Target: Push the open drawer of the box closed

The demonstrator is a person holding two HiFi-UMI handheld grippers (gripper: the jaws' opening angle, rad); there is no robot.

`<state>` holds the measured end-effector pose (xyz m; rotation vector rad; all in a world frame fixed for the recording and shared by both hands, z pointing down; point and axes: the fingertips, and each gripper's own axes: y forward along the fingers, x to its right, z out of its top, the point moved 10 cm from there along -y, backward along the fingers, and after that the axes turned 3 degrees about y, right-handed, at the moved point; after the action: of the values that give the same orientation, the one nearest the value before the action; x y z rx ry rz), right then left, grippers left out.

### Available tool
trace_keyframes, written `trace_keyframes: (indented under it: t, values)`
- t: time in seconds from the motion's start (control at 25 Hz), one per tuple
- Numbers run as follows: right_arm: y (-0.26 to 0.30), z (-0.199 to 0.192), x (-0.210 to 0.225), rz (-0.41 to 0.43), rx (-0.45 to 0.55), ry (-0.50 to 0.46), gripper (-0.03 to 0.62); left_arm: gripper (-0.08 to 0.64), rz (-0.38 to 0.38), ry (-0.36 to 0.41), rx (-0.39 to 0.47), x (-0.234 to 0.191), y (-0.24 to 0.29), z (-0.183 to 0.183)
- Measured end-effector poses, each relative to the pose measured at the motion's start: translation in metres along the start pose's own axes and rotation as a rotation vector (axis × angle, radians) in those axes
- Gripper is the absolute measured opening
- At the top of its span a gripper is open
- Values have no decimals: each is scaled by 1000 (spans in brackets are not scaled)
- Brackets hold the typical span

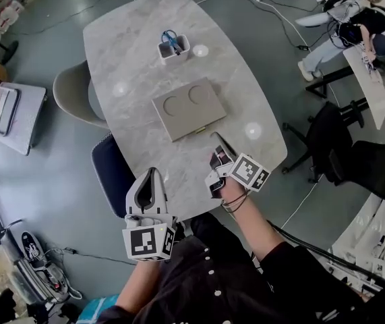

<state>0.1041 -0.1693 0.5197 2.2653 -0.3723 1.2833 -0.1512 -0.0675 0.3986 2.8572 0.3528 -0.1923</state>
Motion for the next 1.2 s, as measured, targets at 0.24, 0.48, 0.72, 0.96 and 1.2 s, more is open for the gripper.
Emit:
trace_keyframes:
  t: [0.24,0.48,0.72,0.96,1.2]
  values:
    - [-32,20,-46,70,87,-65,-3,17,5,4,71,-7,-4,25]
    - [-59,38,-92,117,161,-259,-3,17,-15,30,144,-7,-5,51]
    - [-95,42,-132,146,210,-440,-3,17,-32,42,176,-2,-19,66]
    - [-118,46,-165,167,275,-633,-3,17,-57,58,217,3,-23,79]
    - [-130,37,-184,171,306,-777,-3,17,-66,59,240,5,-28,85]
